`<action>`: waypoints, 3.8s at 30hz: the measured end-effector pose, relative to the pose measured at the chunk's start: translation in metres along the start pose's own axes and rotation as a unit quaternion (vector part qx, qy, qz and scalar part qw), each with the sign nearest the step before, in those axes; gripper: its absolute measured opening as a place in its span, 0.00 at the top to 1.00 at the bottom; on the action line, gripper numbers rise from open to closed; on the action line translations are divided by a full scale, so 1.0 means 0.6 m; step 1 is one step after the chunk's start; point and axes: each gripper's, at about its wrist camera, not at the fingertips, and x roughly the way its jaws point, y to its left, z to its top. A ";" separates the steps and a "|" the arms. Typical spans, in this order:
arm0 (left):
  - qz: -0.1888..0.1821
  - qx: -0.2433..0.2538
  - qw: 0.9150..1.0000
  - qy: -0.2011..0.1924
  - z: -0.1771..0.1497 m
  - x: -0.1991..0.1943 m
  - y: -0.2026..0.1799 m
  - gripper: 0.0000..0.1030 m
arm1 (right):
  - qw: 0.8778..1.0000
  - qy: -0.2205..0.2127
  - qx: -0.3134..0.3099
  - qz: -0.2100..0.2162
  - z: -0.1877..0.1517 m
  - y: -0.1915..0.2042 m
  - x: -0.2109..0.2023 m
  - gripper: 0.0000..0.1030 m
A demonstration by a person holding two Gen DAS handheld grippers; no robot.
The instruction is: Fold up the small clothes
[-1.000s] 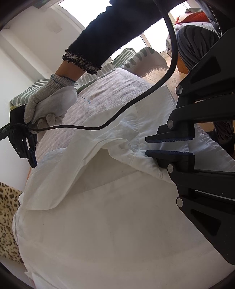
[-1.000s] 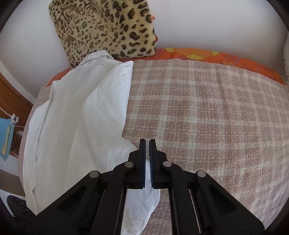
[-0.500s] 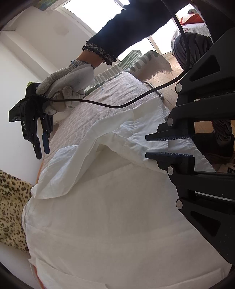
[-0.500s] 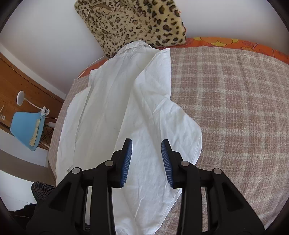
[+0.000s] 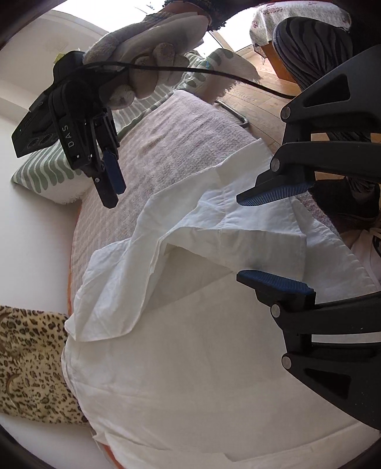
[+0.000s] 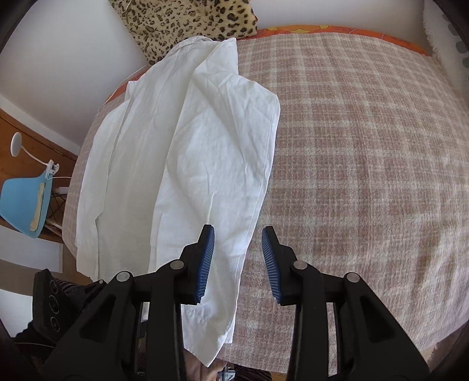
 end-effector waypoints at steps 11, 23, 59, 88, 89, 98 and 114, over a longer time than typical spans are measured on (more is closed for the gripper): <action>-0.119 -0.109 0.987 0.004 0.002 0.004 0.036 0.93 | 0.997 0.077 0.030 0.004 -0.182 0.000 0.036 0.65; -0.168 -0.216 0.962 0.000 -0.030 -0.006 0.076 0.94 | 0.999 0.030 0.016 0.013 -0.173 0.003 0.000 0.93; 0.072 -0.298 0.945 -0.112 -0.183 -0.325 0.372 0.62 | 0.987 -0.071 -0.111 0.090 -0.023 0.294 0.022 0.43; -0.015 -0.355 0.931 -0.083 -0.207 -0.264 0.495 0.93 | 0.989 0.038 -0.130 0.056 0.234 0.630 0.266 0.37; -0.019 -0.357 0.930 -0.086 -0.208 -0.264 0.495 0.94 | 0.989 0.046 -0.131 0.045 0.243 0.641 0.285 0.37; -0.009 -0.287 0.953 -0.098 -0.185 -0.282 0.446 0.97 | 0.974 0.068 -0.187 -0.107 0.294 0.748 0.424 0.37; 0.081 -0.259 0.961 -0.047 -0.188 -0.278 0.447 0.63 | 0.951 0.122 -0.210 -0.194 0.307 0.768 0.535 0.36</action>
